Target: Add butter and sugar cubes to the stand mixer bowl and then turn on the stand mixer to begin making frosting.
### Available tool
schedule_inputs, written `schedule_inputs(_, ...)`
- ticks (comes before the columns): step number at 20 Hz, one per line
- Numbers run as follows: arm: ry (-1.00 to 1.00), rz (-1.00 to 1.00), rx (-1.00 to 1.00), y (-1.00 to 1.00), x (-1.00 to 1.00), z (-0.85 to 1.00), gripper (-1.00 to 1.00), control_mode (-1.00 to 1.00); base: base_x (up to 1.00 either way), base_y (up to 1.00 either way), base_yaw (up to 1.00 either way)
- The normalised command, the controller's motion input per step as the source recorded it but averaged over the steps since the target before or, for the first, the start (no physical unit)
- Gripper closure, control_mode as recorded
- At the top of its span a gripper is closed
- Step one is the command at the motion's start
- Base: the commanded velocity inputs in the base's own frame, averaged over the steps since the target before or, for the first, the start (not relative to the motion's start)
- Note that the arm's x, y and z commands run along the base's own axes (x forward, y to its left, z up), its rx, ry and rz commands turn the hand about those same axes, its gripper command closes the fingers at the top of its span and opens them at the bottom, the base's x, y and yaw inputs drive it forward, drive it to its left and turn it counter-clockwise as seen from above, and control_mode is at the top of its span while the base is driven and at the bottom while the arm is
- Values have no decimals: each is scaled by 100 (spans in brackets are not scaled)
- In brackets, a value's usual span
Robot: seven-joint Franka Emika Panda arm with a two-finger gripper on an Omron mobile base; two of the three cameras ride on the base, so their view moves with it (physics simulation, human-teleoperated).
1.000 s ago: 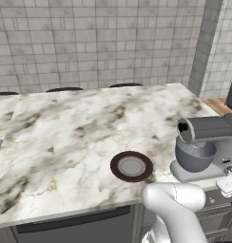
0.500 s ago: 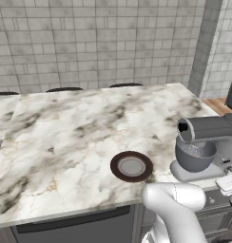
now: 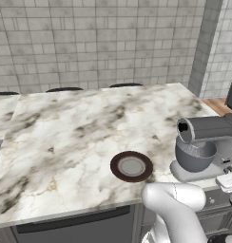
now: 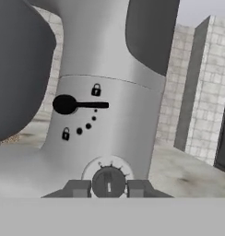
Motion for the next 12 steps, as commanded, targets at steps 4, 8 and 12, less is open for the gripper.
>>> schedule_inputs(4, 5, 0, 26, 0, 0, 0, 100, -100, 0, 0, 0)
schedule_inputs(8, 6, 0, 25, 0, 0, 0, 100, -100, 0, 0, 0)
schedule_inputs(12, 6, 0, 25, 0, 0, 0, 100, -100, 0, 0, 0)
